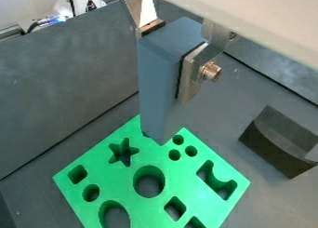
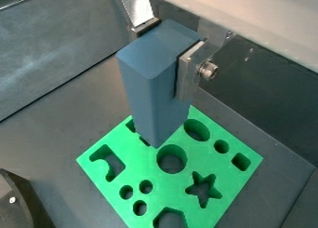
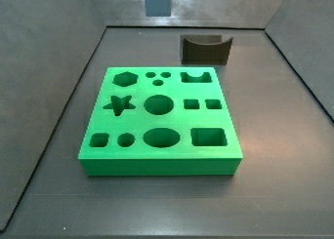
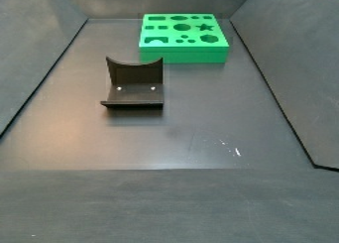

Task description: Insert the rectangle object.

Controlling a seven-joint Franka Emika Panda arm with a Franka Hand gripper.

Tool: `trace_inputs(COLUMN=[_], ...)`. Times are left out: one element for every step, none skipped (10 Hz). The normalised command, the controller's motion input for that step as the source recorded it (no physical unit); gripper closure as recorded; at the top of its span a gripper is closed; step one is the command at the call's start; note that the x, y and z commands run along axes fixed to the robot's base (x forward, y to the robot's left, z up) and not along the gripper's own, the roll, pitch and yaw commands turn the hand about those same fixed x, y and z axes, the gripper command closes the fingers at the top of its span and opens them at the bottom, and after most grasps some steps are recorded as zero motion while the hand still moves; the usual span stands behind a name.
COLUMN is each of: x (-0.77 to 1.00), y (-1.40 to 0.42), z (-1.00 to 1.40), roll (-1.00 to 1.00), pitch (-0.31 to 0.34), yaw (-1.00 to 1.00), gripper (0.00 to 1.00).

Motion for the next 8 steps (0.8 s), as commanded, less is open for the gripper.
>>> trace_inputs(x=[0.25,0.04,0.06,0.07,0.2,0.29,0.46,0.55], y=[-0.23,-0.21,-0.25,-0.25,-0.28,-0.3,-0.33,-0.35], z=[-0.21,-0.23,-0.31,-0.32,-0.33,-0.34,-0.37,-0.38], roll=[0.0,0.01,0.04,0.04,0.05,0.06,0.07,0.08], pitch=[-0.049,-0.04,-0.03,-0.026,-0.019,-0.013,-0.013,-0.016], yaw=[-0.75,-0.94,-0.92,-0.92,-0.83,-0.75,-0.6,-0.51], gripper=[1.0,1.0,1.0,1.0,1.0,1.0,1.0,1.0])
